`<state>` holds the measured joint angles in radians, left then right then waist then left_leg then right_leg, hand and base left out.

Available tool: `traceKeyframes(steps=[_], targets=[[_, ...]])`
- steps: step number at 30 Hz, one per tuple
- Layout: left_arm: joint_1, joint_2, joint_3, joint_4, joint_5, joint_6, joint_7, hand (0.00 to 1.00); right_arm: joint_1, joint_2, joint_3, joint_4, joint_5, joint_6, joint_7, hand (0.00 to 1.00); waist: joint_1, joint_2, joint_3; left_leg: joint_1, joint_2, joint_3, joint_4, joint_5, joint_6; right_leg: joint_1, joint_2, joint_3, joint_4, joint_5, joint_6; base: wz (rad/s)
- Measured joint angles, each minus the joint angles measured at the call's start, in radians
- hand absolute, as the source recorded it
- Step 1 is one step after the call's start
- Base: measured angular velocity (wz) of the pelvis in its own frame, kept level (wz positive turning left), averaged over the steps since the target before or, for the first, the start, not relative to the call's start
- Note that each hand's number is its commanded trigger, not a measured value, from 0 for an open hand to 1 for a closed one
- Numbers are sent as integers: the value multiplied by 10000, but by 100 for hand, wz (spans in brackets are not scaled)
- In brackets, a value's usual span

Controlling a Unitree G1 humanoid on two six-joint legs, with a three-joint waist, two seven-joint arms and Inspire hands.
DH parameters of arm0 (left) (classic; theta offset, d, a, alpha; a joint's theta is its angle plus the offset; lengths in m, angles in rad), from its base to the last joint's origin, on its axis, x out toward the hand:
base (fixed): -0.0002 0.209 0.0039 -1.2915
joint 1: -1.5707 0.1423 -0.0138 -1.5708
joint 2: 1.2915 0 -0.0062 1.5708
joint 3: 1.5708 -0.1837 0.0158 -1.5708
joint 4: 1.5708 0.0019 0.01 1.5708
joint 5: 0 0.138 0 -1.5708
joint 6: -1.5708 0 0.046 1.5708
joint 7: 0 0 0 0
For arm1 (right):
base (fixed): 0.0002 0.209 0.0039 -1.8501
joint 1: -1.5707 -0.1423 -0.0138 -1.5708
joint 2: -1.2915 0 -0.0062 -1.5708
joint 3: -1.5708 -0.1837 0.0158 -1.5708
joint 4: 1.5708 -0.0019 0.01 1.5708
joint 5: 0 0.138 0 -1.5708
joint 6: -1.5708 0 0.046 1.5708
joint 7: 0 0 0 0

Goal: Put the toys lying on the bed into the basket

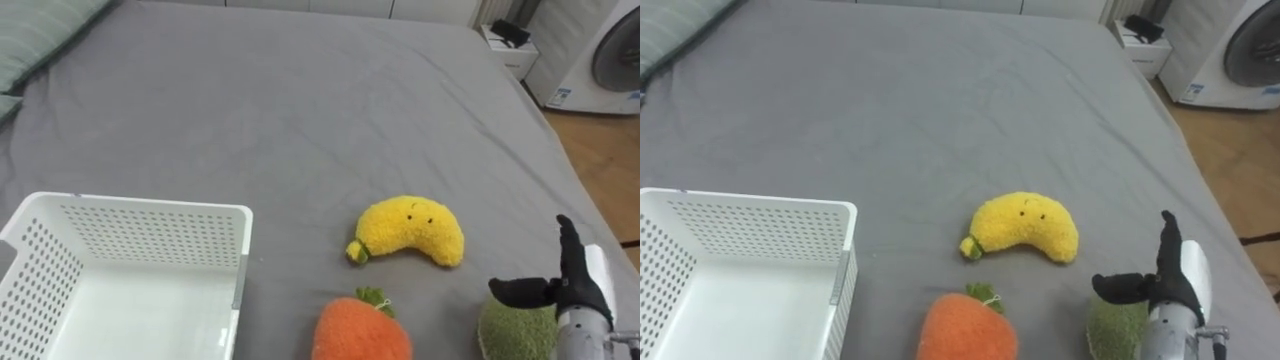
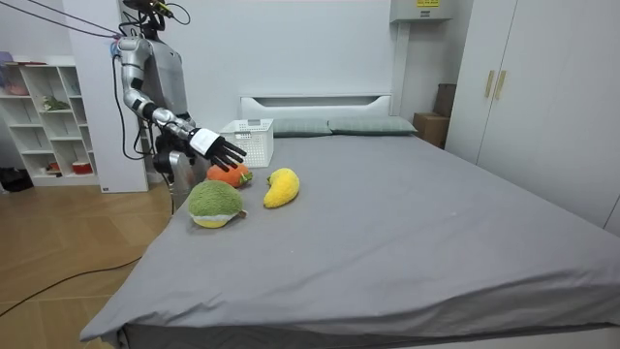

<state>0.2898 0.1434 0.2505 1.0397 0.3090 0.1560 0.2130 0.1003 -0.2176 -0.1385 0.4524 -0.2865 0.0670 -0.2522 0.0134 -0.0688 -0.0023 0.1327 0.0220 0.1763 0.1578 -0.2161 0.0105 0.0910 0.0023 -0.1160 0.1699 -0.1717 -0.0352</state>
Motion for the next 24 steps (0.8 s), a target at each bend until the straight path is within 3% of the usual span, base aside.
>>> traceKeyframes(steps=[11, 14, 17, 18, 19, 20, 21, 24], targets=[[52, -10, 26, -263, 5, 177, -91, 0, 47, -20, -5, 1511, -493, 315, 1036, 0, -57, 1, -10, -24, -24, -183, 29, 0, 0, 148, -24, -165, -51, -3, 1, 5], [162, -31, 228, -389, 104, 190, -90, 0, -10, -125, -15, 2271, -854, 317, 1346, 0, 26, -76, -78, 15, -12, -253, 20, -1, 0, 191, -28, -239, -188, 9, 6, 6], [85, 31, 228, -383, 129, 210, -90, 0, -212, -338, -17, 3310, -1152, 328, 1653, 0, 167, -158, -84, 37, -12, -429, 44, -1, 1, 303, -47, -344, -204, 13, 6, 12], [87, 64, 225, -330, 133, 209, -90, 0, -402, -419, -3, 3813, -1265, 269, 1727, 14, 182, -211, -74, 38, -23, -472, 84, -1, 1, 352, -53, -381, -208, 13, 5, 18], [63, 75, 217, -291, 134, 209, -90, 0, -500, -462, 6, 4087, -1371, 215, 1777, 60, 197, -228, -70, 39, -25, -490, 97, -1, 1, 373, -57, -400, -212, 13, 6, 12], [52, 76, 204, -270, 147, 209, -90, 0, -672, -524, 19, 4516, -1534, 182, 1845, 73, 227, -266, -63, 35, -38, -519, 119, -1, 1, 388, -60, -410, -207, 13, 6, 8], [50, 76, 201, -245, 202, 209, -90, 0, -747, -574, 58, 4739, -1547, 186, 1902, 100, 258, -300, -53, 24, -36, -542, 127, -1, 1, 387, -62, -431, -205, 12, 6, 6], [-17, 77, 162, -156, 378, 215, -90, 0, -747, -701, 259, 4896, -1537, 209, 1910, 100, 353, -369, -37, 5, -18, -591, 123, -4, 3, 389, -71, -516, -204, 10, 7, 2]])
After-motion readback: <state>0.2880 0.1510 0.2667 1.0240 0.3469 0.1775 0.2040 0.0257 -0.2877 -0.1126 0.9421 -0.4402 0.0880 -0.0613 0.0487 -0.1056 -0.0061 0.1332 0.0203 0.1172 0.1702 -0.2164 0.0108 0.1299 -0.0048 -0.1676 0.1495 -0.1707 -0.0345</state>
